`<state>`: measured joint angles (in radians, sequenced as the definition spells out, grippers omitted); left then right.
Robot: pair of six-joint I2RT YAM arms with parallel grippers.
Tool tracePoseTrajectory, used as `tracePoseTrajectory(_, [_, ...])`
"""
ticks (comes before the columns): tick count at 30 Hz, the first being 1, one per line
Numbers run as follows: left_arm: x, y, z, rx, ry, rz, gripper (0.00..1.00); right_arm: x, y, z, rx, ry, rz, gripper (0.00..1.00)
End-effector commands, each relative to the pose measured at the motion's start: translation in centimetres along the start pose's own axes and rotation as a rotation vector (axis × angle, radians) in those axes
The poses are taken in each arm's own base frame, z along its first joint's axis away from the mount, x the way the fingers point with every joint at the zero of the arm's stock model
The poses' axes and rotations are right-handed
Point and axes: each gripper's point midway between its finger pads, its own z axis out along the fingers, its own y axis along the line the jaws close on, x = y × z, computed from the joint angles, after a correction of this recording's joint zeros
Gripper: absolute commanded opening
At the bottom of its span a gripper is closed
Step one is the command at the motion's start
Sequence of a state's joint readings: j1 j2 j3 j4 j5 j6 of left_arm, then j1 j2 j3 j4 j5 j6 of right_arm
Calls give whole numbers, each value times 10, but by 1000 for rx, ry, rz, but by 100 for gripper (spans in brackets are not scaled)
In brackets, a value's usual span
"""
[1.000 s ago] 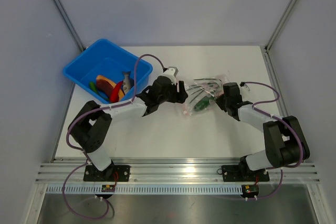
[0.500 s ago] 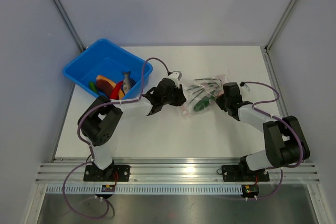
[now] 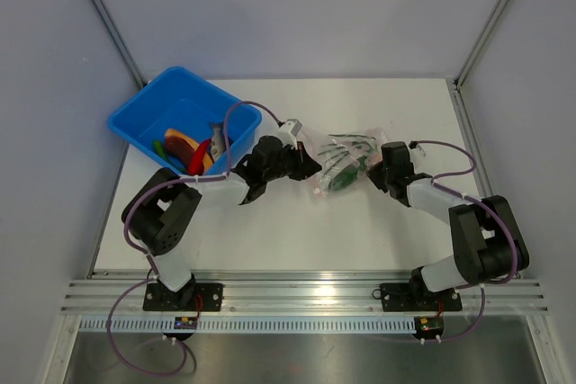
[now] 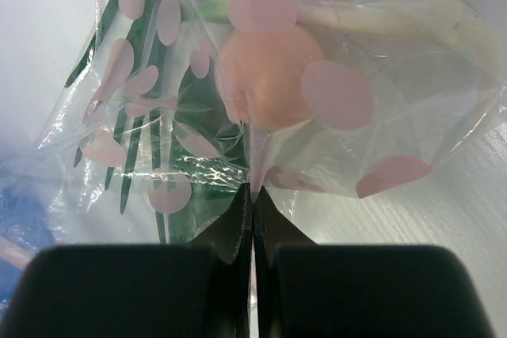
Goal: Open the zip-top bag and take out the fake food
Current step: Pick up the fake fruit from the zipper food storage bag.
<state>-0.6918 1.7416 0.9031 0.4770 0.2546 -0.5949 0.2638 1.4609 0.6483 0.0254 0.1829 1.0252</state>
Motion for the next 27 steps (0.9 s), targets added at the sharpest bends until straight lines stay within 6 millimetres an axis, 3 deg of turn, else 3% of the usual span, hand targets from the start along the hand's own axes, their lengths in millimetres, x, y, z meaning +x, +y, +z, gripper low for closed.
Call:
tracePoseTrajectory(1, [-34,-38,-15,194,-108,-33,0,-7,17,-2,-42,-24,-7,0])
tracePoseTrajectory(5, [-44,-37,-23,236,-138,-71,2,-7,16,-2,-41,-26,-6,0])
tracePoseTrajectory(7, [-47,-33,-24,226,-131,-67,24,-7,16,-3,-39,-25,-6,0])
tracePoseTrajectory(8, [-44,-29,-24,199,-110,-73,43,-7,16,-3,-40,-24,-7,0])
tracePoseTrajectory(11, [-48,-16,-30,117,-143,-64,60,-8,16,-4,-39,-30,-8,0])
tracePoseTrajectory(13, [-55,-10,-36,69,-191,-56,64,-9,17,-5,-41,-32,-6,0])
tracePoseTrajectory(21, [-56,19,-55,-104,-256,-118,66,-8,16,-4,-37,-26,-7,0])
tracePoseTrajectory(24, [-44,42,-51,-205,-209,-196,59,-10,17,-5,-42,-33,-5,0])
tracePoseTrajectory(27, [-42,42,-47,-185,-199,-217,50,-8,16,-4,-39,-25,-6,0])
